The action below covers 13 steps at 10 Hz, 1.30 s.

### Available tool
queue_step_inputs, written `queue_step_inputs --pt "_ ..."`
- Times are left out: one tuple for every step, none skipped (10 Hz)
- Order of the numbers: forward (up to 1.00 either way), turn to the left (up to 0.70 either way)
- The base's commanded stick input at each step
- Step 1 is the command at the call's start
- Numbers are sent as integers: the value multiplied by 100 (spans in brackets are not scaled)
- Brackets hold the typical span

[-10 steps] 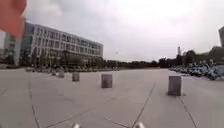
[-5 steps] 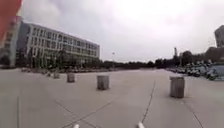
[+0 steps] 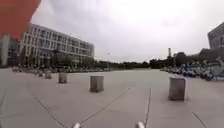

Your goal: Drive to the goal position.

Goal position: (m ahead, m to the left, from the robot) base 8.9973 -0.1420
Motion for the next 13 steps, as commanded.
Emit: queue_step_inputs --pt "50 0" --pt "50 0" --pt "50 0" --pt "50 0" --pt "50 -1" --pt "50 -4" --pt "50 -15" --pt "50 -21" --pt "50 -25" --pt "50 -25" --pt "50 -25" --pt "50 -25" --pt "50 -25"
